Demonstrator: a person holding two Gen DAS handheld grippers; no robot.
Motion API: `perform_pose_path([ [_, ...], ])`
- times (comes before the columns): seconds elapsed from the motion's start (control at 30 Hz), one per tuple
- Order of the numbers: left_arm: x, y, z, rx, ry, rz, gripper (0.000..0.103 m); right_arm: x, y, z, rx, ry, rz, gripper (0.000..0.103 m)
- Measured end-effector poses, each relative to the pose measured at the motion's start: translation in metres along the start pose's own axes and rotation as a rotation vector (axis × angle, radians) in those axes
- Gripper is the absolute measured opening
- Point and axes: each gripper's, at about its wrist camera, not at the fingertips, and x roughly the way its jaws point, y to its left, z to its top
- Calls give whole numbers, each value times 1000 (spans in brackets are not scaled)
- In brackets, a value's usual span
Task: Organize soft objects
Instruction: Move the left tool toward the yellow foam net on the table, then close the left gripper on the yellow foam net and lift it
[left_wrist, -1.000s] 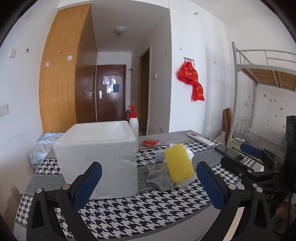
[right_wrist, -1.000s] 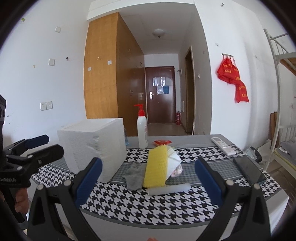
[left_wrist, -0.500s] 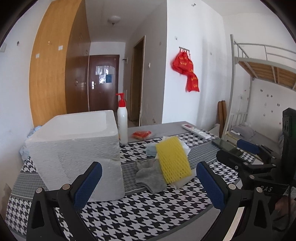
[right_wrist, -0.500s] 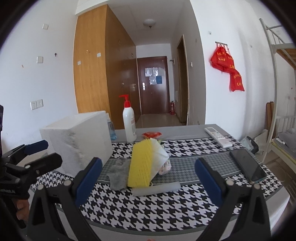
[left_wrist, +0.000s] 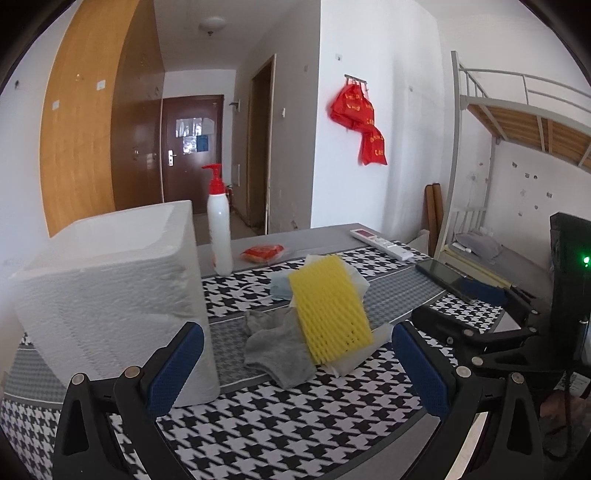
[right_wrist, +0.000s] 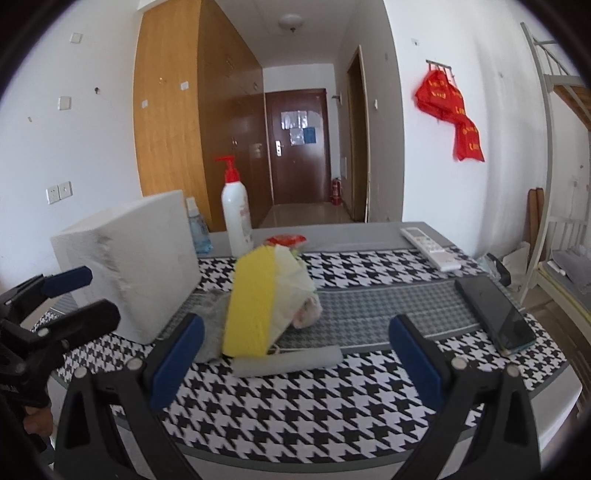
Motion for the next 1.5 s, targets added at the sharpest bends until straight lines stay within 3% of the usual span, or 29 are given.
perform_pose_path([
  [0.73,65,-24,8,-17,148,-58,102,22,-42,-17,29,120,-23,101],
  [0.97,86,-28,8,-14,202,-26,100,24,-47,-19,34,127,-18,101],
  [1.23,112,-30,5,-3,259,-24,90,25,-56,-18,62,131,-26,101],
  [1.4,121,-29,2,-8,289,-31,72,24,-55,-18,54,132,-29,101],
  [1.5,124,-28,0,-12,302,-40,68,26,-55,-18,53,139,-27,101],
])
